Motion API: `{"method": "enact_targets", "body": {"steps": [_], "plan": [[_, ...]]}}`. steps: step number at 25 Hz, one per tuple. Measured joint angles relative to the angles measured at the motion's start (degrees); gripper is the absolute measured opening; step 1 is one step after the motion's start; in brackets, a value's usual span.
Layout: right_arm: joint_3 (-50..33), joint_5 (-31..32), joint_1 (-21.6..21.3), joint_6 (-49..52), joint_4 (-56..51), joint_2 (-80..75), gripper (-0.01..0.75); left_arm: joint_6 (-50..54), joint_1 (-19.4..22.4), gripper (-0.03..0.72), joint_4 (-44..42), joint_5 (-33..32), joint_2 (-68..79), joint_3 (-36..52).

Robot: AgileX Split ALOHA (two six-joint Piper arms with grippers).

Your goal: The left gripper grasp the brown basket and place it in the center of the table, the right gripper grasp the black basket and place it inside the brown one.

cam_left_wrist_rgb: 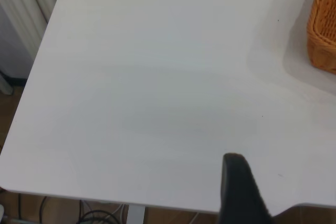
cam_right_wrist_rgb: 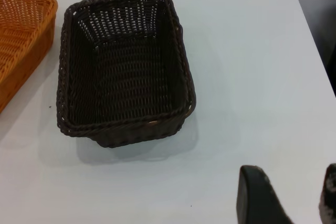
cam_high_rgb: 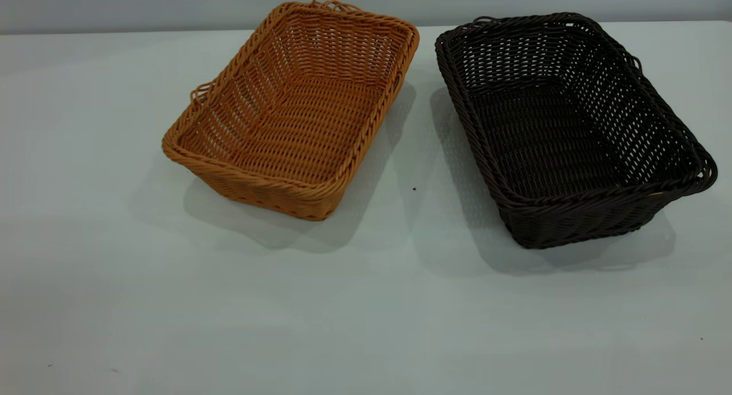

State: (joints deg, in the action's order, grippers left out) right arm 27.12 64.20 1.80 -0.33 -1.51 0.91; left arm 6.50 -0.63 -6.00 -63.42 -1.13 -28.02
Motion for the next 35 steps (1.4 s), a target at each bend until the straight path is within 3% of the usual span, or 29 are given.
{"method": "enact_targets", "body": {"steps": [25,28,35], "plan": [[0.0,-0.2,0.0,0.3,0.4,-0.1,0.243,0.1,0.0,0.383,-2.6,0.0,0.1,0.0],[0.0,-0.3,0.0,-0.3,-0.5,-2.5,0.288,1.0,0.0,0.383,-4.1,2.0,3.6,-0.4],[0.7,-5.8,0.0,-9.6,-10.8,-20.3,0.525,2.3,0.0,0.385,-4.1,19.3,25.4,-1.2]]}}
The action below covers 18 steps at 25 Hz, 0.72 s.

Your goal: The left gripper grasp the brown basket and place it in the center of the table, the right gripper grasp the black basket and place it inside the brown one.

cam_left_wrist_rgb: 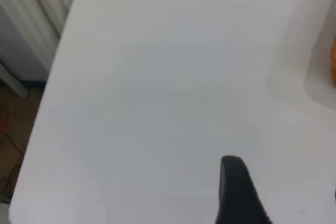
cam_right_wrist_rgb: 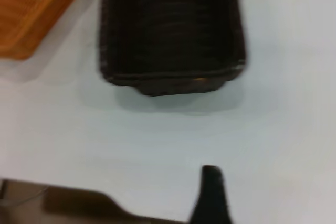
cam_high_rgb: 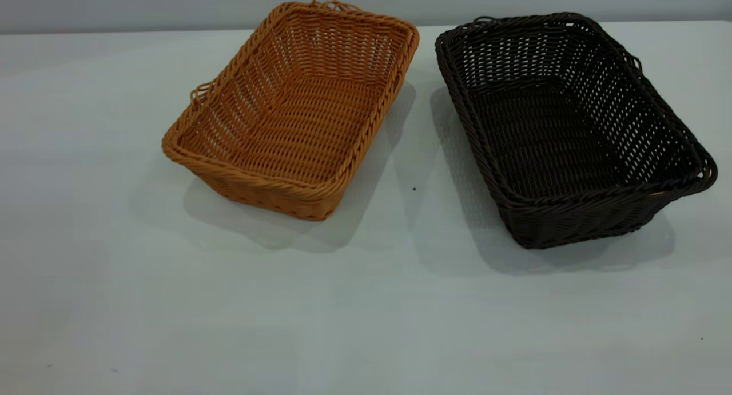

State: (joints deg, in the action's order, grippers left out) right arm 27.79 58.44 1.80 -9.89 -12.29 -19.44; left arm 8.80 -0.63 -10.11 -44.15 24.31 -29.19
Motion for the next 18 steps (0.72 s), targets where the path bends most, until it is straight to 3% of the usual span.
{"method": "enact_targets", "body": {"steps": [5,12,18], "plan": [[0.0,-4.4,0.0,-2.4,-10.5,-14.7,0.604,-3.4,0.0,0.432,1.0,8.2,15.1,-3.2],[0.0,-9.9,0.0,-18.6,-34.0,-34.9,0.608,-7.0,0.0,0.510,6.0,18.1,32.5,-8.4],[0.5,-10.2,0.0,-17.2,-46.9,-55.2,0.593,-8.1,0.0,0.512,12.2,24.0,43.9,-13.7]]}}
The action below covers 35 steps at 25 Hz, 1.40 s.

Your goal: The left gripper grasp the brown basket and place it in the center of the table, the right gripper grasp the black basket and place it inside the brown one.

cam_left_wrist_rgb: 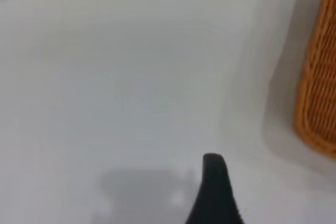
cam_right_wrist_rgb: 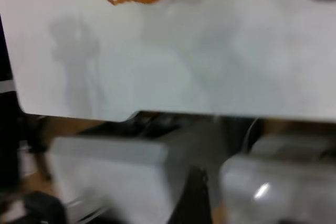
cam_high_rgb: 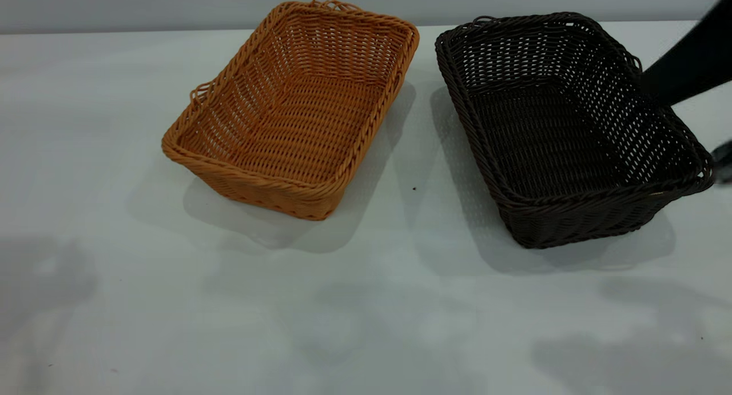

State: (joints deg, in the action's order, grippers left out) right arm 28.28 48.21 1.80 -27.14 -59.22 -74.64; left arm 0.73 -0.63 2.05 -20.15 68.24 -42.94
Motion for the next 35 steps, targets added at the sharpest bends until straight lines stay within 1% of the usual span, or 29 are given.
{"method": "enact_targets", "body": {"steps": [2,5,10,12,16,20,24,27,29,31,35], "plan": [[0.0,0.0,0.0,0.1,-3.4,-7.1,0.590,-0.7,0.0,0.512,1.6,1.6,2.1,-1.2],[0.2,-0.2,1.1,-2.5,-12.1,-15.6,0.590,-1.4,0.0,0.512,3.4,4.7,4.2,-1.7],[0.9,-1.6,5.0,-9.3,-35.1,-27.3,0.590,-1.5,0.0,0.512,4.5,5.0,5.4,-1.8],[1.7,-2.7,6.3,-10.7,-40.2,-30.9,0.590,-1.5,0.0,0.512,4.5,5.0,5.6,-1.8],[4.2,-4.7,8.0,-8.3,-42.2,-37.1,0.590,-1.5,0.0,0.512,4.5,5.2,5.6,-1.8],[7.0,-12.5,8.1,-5.7,-42.7,-39.8,0.589,-1.5,0.0,0.512,4.5,5.2,5.6,-1.8],[7.4,-19.1,8.1,-2.7,-42.8,-39.9,0.588,-1.5,0.0,0.512,4.6,5.2,5.6,-1.8],[7.4,-24.5,8.2,2.4,-43.0,-39.9,0.587,-1.5,0.0,0.512,4.6,5.2,6.0,-1.8],[7.5,-26.9,8.4,4.8,-43.0,-39.9,0.587,-1.5,0.0,0.512,4.6,5.1,6.9,-1.9],[8.0,-29.2,8.5,6.3,-43.0,-40.0,0.587,-2.0,0.0,0.512,4.6,3.8,8.5,-3.2],[10.1,-31.7,8.5,7.6,-43.1,-40.7,0.587,-4.7,0.0,0.512,4.6,0.3,12.9,-8.2]]}}
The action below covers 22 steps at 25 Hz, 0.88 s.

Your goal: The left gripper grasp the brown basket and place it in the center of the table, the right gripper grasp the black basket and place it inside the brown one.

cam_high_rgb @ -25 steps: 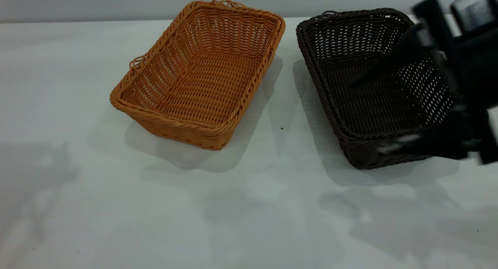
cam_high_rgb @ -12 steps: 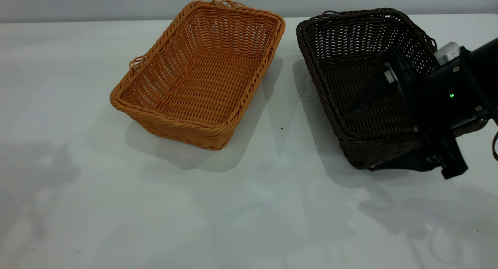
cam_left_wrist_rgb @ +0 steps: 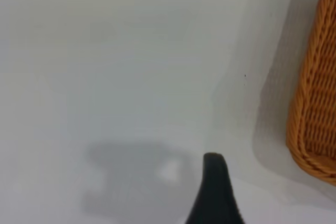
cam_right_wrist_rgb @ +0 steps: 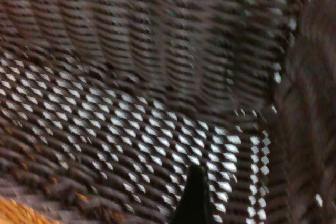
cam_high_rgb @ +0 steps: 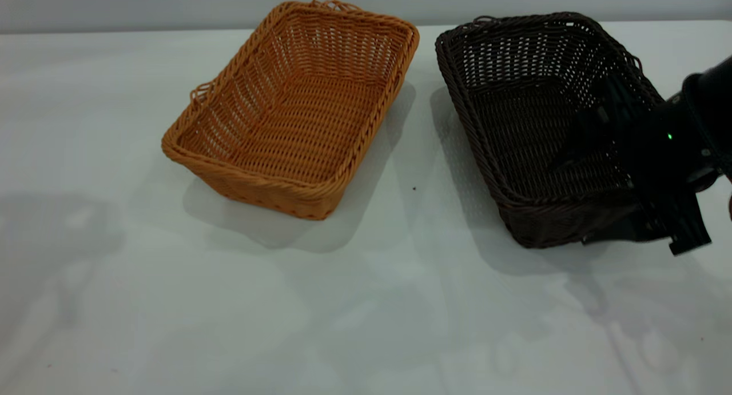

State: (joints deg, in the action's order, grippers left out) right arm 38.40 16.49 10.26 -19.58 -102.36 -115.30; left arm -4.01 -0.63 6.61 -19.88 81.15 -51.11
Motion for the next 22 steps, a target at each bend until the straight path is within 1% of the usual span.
{"method": "enact_targets", "body": {"steps": [5,7,11,17,22], "plan": [[1.3,-4.9,0.1,1.6,-0.3,-2.7,0.585,-2.2,-0.2,0.512,0.0,-3.6,6.8,-6.6],[1.3,-6.9,0.6,2.0,-0.4,-3.9,0.580,-3.7,-1.1,0.512,0.0,-3.9,10.7,-9.5],[1.3,-7.0,0.6,2.6,-0.5,-5.0,0.556,-5.1,-4.0,0.512,1.0,-4.3,20.4,-16.8],[1.3,-6.9,0.6,2.7,-0.5,-5.1,0.535,-5.6,-10.0,0.512,1.6,-7.4,36.4,-30.1],[1.3,-6.8,0.6,2.7,-0.5,-5.1,0.533,-5.6,-11.9,0.512,1.6,-8.3,47.6,-40.4]]}}
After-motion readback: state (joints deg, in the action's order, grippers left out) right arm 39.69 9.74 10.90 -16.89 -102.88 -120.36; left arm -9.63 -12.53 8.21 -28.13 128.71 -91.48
